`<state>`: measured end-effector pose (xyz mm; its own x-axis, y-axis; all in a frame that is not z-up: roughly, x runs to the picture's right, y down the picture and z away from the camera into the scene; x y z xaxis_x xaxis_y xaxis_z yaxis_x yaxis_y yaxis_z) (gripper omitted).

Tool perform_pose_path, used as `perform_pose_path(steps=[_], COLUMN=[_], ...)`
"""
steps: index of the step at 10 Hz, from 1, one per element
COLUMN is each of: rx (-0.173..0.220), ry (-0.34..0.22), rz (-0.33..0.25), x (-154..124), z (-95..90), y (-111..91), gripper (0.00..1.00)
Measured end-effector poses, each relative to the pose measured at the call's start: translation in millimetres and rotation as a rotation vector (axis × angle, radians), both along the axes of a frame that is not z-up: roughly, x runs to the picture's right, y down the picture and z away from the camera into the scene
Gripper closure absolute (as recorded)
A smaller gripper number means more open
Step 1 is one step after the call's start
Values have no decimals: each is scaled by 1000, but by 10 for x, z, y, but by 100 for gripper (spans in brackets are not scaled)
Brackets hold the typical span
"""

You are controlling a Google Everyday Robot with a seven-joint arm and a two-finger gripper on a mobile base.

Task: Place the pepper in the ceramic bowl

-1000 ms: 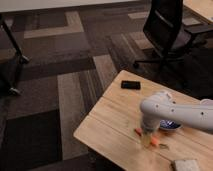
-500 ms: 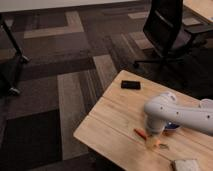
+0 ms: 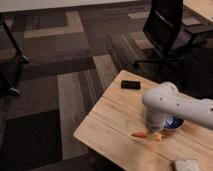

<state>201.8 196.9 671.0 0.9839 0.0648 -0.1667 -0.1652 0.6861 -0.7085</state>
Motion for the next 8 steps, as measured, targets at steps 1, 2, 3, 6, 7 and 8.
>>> perform_pose_path(steps=[1, 2, 3, 6, 7, 8], rx=[-4, -8, -15, 4, 25, 49], ry=[-2, -8, 9, 96, 113, 135], rz=[6, 14, 37, 92, 112, 130], x=[-86, -82, 96, 746, 879, 1001], z=[-70, -45, 76, 511, 565, 598], y=[-145, -266, -390, -819, -987, -1142], gripper=[100, 100, 100, 100, 100, 100])
